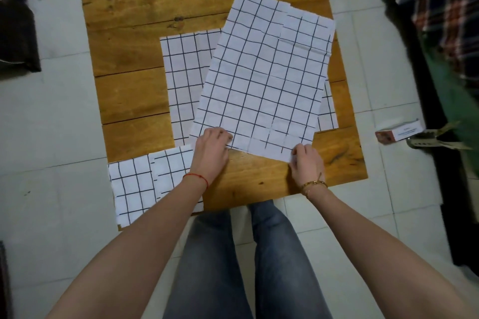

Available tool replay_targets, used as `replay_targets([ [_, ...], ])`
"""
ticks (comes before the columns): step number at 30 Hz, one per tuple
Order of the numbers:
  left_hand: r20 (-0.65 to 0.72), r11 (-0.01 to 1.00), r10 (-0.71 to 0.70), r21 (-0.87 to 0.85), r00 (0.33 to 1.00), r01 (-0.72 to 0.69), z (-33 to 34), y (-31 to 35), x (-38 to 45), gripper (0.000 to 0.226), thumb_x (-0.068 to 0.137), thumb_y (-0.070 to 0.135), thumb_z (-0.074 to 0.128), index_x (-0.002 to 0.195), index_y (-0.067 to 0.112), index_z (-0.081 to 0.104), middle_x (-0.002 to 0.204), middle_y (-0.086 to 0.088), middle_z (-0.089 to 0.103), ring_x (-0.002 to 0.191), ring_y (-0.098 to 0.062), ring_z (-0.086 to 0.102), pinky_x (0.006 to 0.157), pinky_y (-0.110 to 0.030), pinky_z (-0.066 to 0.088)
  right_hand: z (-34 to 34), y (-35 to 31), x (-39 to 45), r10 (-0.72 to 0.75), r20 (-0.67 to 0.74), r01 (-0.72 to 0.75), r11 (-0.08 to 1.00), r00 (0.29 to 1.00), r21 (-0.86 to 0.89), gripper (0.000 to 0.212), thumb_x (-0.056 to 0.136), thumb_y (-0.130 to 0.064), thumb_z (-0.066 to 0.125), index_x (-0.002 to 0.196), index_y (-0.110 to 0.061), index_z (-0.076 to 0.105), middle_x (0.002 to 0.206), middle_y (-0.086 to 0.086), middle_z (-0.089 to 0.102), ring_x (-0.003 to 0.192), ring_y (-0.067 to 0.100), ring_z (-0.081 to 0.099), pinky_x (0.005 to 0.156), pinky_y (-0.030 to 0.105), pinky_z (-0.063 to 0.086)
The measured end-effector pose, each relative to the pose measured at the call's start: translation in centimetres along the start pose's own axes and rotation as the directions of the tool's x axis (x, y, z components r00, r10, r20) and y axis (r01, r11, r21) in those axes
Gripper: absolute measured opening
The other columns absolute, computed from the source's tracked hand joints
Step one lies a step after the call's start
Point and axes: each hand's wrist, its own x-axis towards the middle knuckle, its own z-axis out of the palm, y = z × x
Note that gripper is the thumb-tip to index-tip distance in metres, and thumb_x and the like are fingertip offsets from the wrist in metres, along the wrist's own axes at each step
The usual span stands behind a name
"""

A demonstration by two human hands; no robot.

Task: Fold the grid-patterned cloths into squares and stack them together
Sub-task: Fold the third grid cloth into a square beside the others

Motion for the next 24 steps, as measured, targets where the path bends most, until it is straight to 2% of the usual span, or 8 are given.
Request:
replay_targets([
  [7, 0.088, 0.999, 0.017, 0.031, 0.996, -0.020, 1.1, 2.1, 0.8, 0.038, 0.087, 0.013, 0.059, 0.124, 0.020, 0.055, 0.130, -0.001, 0.048, 0.124, -0.021, 0.039, 0.103, -0.035, 0.034, 0.0, 1.2, 1.3, -0.026, 0.096, 0.023, 0.999, 0.995, 0.031, 0.017, 0.084, -0.004, 0.054, 0.096, -0.016, 0.052, 0.100, 0.005, 0.054, 0.091, 0.022, 0.049, 0.079, 0.031, 0.041],
  [11, 0.115, 0.999, 0.015, 0.046, 0.993, -0.021, 1.6, 3.2, 1.1, 0.040, 0.087, 0.015, 0.061, 0.126, 0.021, 0.054, 0.131, -0.001, 0.046, 0.124, -0.020, 0.038, 0.104, -0.035, 0.034, -0.2, 1.9, 1.7, -0.055, 0.085, 0.048, 0.995, 0.995, 0.084, 0.014, 0.084, -0.005, 0.054, 0.087, -0.019, 0.051, 0.093, 0.002, 0.054, 0.091, 0.021, 0.050, 0.080, 0.030, 0.044],
  [13, 0.119, 0.999, 0.018, 0.038, 0.993, -0.023, 2.0, 3.7, 1.3, 0.040, 0.086, 0.017, 0.063, 0.125, 0.021, 0.054, 0.129, -0.001, 0.046, 0.122, -0.019, 0.039, 0.104, -0.034, 0.036, -0.4, 2.4, 1.9, -0.076, 0.069, 0.065, 0.988, 0.995, 0.142, 0.012, 0.085, -0.012, 0.059, 0.089, -0.019, 0.050, 0.092, 0.000, 0.053, 0.091, 0.019, 0.049, 0.080, 0.031, 0.045],
  [15, 0.124, 0.999, 0.015, 0.034, 0.992, -0.020, 2.4, 4.2, 1.5, 0.040, 0.086, 0.016, 0.064, 0.125, 0.021, 0.054, 0.128, -0.001, 0.047, 0.121, -0.019, 0.040, 0.103, -0.034, 0.038, -0.5, 2.8, 2.1, -0.119, 0.096, 0.104, 0.983, 0.988, 0.153, 0.024, 0.081, -0.024, 0.067, 0.096, -0.020, 0.048, 0.095, -0.002, 0.050, 0.090, 0.016, 0.047, 0.081, 0.031, 0.046],
  [17, 0.122, 0.999, 0.008, 0.033, 0.992, -0.012, 2.6, 4.6, 1.6, 0.040, 0.085, 0.016, 0.064, 0.124, 0.021, 0.054, 0.127, 0.000, 0.047, 0.120, -0.018, 0.041, 0.102, -0.032, 0.039, -0.5, 3.1, 2.1, -0.152, 0.126, 0.136, 0.982, 0.980, 0.128, 0.033, 0.078, -0.028, 0.071, 0.100, -0.021, 0.048, 0.098, -0.002, 0.049, 0.091, 0.015, 0.046, 0.083, 0.030, 0.045],
  [20, 0.117, 0.999, -0.010, 0.043, 0.993, 0.005, 2.9, 5.0, 1.9, 0.040, 0.084, 0.017, 0.066, 0.122, 0.021, 0.053, 0.126, 0.000, 0.046, 0.119, -0.018, 0.041, 0.100, -0.032, 0.040, -0.4, 3.4, 2.4, -0.159, 0.127, 0.142, 0.981, 0.979, 0.130, 0.028, 0.080, -0.019, 0.068, 0.099, -0.019, 0.049, 0.099, -0.001, 0.050, 0.090, 0.014, 0.043, 0.081, 0.027, 0.042],
  [24, 0.119, 0.997, -0.002, 0.071, 0.993, -0.007, 2.9, 4.9, 2.0, 0.041, 0.083, 0.018, 0.067, 0.120, 0.022, 0.053, 0.124, -0.001, 0.046, 0.117, -0.018, 0.042, 0.097, -0.031, 0.040, -0.4, 3.7, 2.7, -0.186, 0.132, 0.169, 0.977, 0.974, 0.128, 0.019, 0.083, -0.011, 0.063, 0.087, -0.022, 0.048, 0.093, -0.002, 0.049, 0.085, 0.014, 0.043, 0.076, 0.026, 0.042],
])
